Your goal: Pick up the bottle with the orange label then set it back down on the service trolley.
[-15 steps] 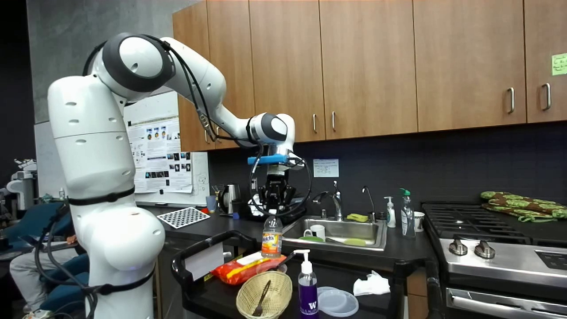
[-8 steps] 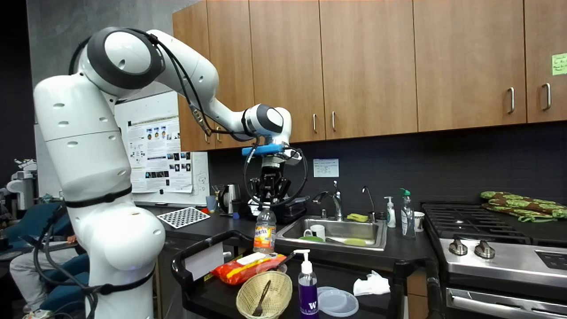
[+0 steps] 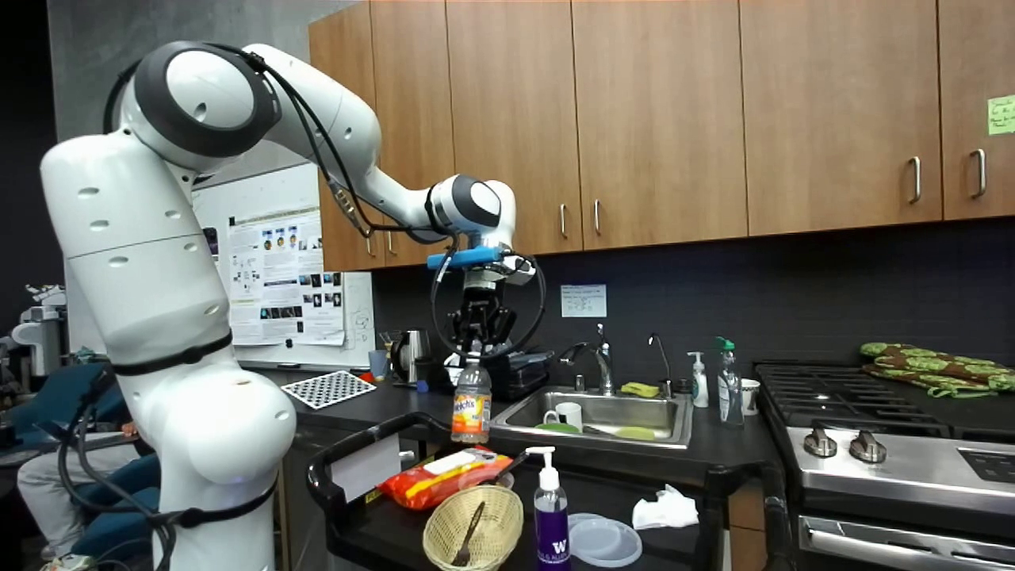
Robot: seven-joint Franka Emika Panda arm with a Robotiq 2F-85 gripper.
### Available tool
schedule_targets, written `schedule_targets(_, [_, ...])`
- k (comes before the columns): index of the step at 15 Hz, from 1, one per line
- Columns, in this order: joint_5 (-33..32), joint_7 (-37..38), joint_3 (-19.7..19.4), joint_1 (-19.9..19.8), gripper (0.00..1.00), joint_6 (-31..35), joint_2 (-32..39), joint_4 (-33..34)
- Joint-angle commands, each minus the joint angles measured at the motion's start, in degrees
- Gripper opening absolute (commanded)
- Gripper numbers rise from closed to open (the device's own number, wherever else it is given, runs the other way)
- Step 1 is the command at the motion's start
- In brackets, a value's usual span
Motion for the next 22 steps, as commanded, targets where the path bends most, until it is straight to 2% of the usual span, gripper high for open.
schedule_targets(1, [-1.2,0.0,0.3,0.7,0.15,-0.3,-1.8,-0.5])
schedule_targets(11, [-1.0,0.4,0.6,1.3,0.15,0.2,-2.2,-0.5])
schedule_targets(12, [0.0,0.1,0.2,1.2,0.40,0.1,-0.9,0.1])
schedule_targets(22, [0.0,0.1,0.2,1.2,0.40,0.1,-0.9,0.1])
